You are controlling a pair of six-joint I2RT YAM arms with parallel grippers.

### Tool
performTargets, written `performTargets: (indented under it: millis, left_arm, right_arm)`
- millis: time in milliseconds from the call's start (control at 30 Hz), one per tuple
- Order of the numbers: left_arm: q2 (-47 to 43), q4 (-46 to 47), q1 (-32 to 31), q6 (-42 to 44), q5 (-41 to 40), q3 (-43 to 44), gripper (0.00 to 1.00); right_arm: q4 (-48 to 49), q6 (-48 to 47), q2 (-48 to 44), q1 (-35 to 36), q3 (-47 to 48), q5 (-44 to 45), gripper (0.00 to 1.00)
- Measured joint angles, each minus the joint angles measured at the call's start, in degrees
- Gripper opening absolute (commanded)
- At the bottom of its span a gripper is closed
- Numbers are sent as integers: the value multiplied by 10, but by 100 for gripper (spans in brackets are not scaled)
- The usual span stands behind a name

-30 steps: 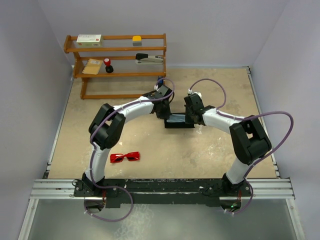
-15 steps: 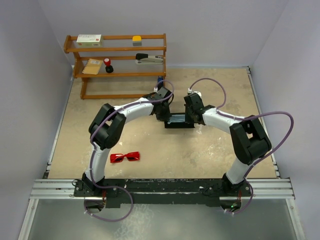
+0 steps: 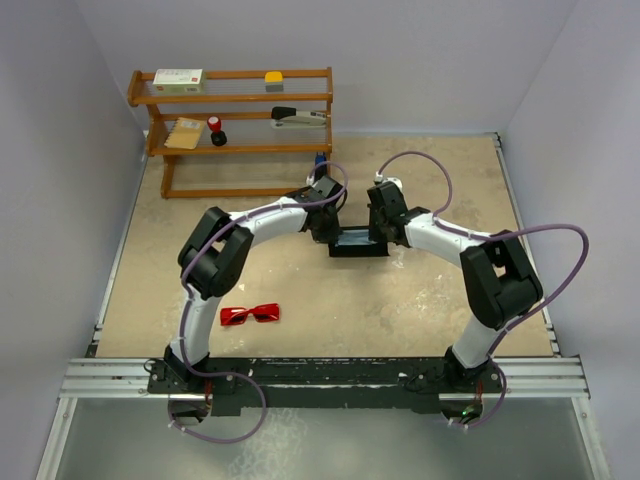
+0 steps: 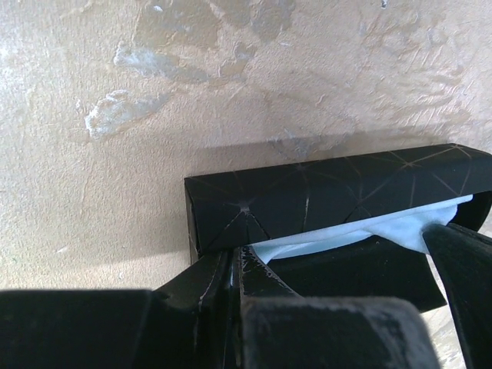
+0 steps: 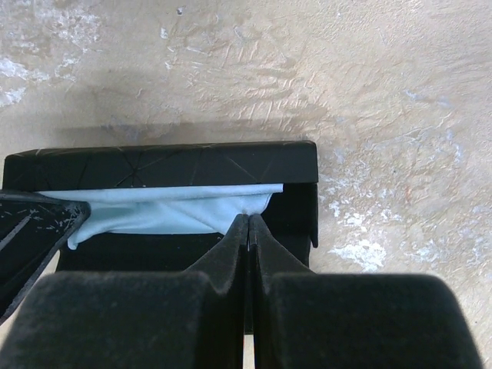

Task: Organize the sunglasses
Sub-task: Place the glasses cleaning cloth in the sunglasses case.

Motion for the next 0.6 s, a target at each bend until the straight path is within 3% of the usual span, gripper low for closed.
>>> performTargets:
  millis: [600]
  left_arm:
    - [24,0,3,5,-2,34,0]
  right_arm:
    - [0,-2,9,0,2,8,0]
